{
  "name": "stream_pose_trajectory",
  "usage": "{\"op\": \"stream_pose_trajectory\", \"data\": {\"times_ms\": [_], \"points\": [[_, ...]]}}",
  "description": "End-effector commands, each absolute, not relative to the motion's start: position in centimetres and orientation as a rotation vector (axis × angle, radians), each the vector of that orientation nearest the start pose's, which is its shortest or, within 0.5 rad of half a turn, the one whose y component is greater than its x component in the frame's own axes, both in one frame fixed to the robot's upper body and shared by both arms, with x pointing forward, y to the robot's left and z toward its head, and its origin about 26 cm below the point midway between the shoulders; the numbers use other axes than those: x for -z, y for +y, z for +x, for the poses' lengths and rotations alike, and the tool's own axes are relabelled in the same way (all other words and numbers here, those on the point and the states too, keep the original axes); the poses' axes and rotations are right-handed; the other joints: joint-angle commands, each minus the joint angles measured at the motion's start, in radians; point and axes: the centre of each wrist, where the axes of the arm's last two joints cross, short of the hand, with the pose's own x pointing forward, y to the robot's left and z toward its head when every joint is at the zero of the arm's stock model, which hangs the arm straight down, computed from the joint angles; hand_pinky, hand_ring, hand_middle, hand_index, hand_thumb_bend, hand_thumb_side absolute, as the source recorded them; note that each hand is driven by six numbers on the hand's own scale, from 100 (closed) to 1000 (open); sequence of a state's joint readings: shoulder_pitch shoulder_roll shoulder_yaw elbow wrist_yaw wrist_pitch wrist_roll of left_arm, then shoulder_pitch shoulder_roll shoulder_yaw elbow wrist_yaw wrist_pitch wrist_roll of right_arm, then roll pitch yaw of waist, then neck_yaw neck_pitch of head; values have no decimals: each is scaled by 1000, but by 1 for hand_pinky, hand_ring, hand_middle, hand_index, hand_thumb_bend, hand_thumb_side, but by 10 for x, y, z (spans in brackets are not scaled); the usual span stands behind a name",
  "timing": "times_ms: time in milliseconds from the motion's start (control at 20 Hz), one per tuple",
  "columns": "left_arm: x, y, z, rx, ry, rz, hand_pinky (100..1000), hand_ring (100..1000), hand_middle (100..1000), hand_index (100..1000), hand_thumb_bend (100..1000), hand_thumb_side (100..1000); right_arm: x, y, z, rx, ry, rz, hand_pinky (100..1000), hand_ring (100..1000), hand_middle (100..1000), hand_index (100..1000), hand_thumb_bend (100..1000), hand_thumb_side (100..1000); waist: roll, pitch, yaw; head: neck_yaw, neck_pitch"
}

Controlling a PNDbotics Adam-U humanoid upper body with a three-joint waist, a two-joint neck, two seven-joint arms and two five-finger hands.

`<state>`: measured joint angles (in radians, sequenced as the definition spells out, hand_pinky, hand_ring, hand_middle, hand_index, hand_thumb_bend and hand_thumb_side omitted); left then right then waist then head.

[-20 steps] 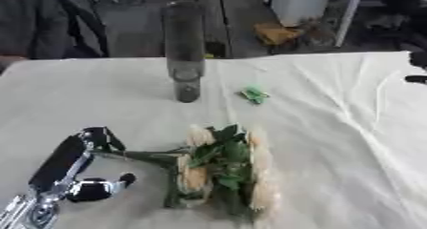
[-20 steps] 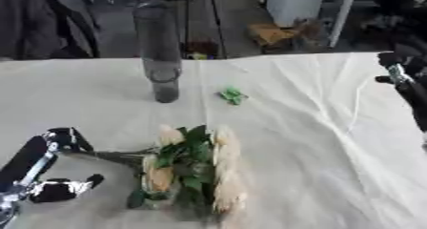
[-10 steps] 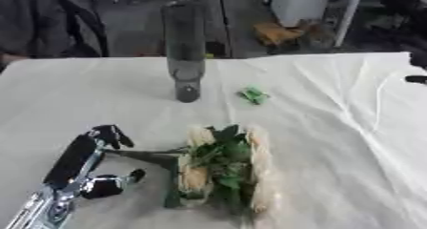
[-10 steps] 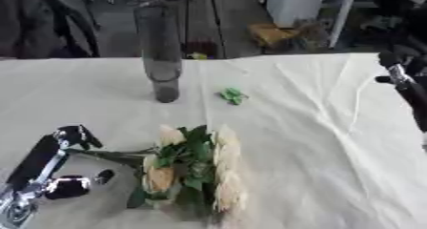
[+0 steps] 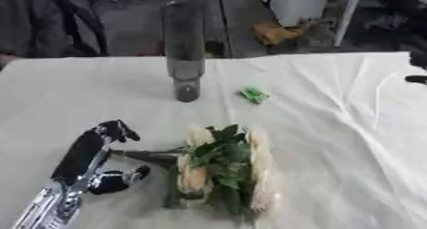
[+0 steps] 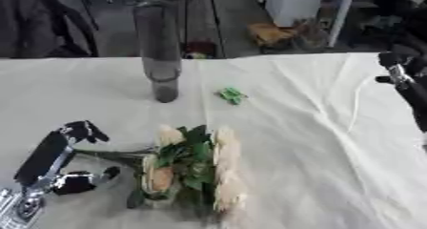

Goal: Arrange flowers into the vase.

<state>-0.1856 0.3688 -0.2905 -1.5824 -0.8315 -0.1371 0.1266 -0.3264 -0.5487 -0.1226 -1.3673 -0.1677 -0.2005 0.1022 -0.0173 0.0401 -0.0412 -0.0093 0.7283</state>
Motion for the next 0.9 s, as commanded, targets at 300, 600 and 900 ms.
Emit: {"op": "stream_pose_trajectory", "data": {"times_ms": [300,600,900], "points": [[-50,238,321,1230,-1819,821,697,599,591,672,694,100,-124,-404,354,-329,-1940,-321,753,896,806,778,100,601,-2,-6,-3,0,-2],[-48,232,325,1251,-1816,828,699,599,590,671,682,100,-124,-404,354,-327,-1939,-320,753,896,806,779,100,603,-1,-6,-4,-7,-2],[-45,226,329,1240,-1820,822,697,594,584,663,676,100,-124,-403,354,-325,-1940,-317,753,896,806,779,100,605,-2,-4,-7,-9,-2]]}}
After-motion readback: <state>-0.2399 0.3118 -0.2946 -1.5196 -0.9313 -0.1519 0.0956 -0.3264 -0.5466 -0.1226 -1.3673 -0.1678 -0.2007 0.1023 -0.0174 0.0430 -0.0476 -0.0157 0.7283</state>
